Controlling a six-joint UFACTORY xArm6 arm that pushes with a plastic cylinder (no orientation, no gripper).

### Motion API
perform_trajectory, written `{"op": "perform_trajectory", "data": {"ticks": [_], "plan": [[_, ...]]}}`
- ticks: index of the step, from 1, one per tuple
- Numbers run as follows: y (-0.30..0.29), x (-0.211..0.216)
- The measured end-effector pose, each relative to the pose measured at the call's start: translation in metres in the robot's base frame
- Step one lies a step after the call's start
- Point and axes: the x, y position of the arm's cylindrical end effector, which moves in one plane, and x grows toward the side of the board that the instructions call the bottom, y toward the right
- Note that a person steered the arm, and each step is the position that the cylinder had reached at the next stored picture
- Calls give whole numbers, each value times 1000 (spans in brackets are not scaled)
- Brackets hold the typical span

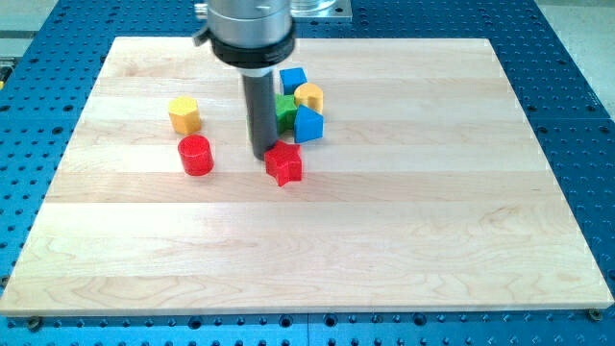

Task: Place the red star vertically below the blue triangle

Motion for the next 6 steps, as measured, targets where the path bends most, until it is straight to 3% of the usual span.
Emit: {"op": "perform_trajectory", "data": {"ticks": [2, 3, 4, 6], "plan": [[3, 87], [-25, 56], [20, 45], [38, 53]]}}
